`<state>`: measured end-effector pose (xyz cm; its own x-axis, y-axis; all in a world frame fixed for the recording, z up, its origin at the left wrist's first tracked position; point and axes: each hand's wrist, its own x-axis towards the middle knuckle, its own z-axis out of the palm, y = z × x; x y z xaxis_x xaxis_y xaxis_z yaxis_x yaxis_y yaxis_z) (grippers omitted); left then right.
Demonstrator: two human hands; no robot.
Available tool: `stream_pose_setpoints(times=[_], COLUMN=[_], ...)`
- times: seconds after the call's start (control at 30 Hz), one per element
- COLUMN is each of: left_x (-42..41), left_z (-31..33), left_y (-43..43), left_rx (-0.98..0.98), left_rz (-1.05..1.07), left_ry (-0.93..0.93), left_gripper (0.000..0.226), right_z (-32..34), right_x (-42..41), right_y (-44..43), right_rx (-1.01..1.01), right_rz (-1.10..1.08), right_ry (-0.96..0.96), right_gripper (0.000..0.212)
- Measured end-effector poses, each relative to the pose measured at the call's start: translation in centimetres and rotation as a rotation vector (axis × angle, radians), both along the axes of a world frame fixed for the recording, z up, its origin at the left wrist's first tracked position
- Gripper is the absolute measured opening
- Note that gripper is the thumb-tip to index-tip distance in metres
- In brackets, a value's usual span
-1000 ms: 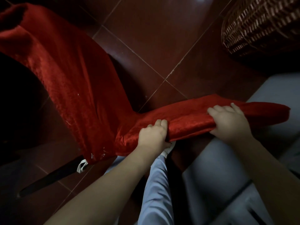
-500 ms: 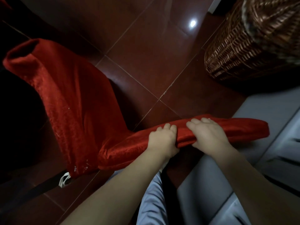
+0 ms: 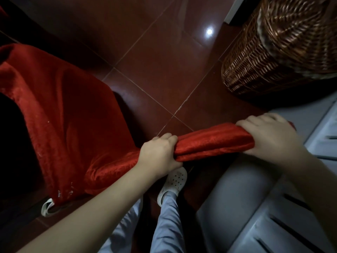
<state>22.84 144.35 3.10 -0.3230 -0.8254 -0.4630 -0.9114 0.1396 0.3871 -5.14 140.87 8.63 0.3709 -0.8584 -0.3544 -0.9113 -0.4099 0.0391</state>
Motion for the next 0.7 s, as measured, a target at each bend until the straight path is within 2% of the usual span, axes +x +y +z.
stream_pose_setpoints(times=[0.2, 0.43, 0.7], left_x=[4.8, 10.5, 15.1], left_z=[5.0, 10.1, 13.5], left_y=[0.0, 0.5, 2.9], left_rx=[-0.012, -0.043, -0.030], left_rz=[0.002, 0.072, 0.104], left_ry=[-0.037, -0.013, 0.076], left_gripper=[0.054, 0.057, 0.051], right_z=[5.2, 11.8, 18.2], right_x=[4.2, 9.6, 15.6], right_y=[-0.1, -1.5, 0.2], right_rx=[-0.052, -0.128, -0.116], right_rz=[0.113, 0.281, 0.360], right_ry=[-0.082, -0.086, 0.007], right_gripper=[0.049, 0.039, 0.059])
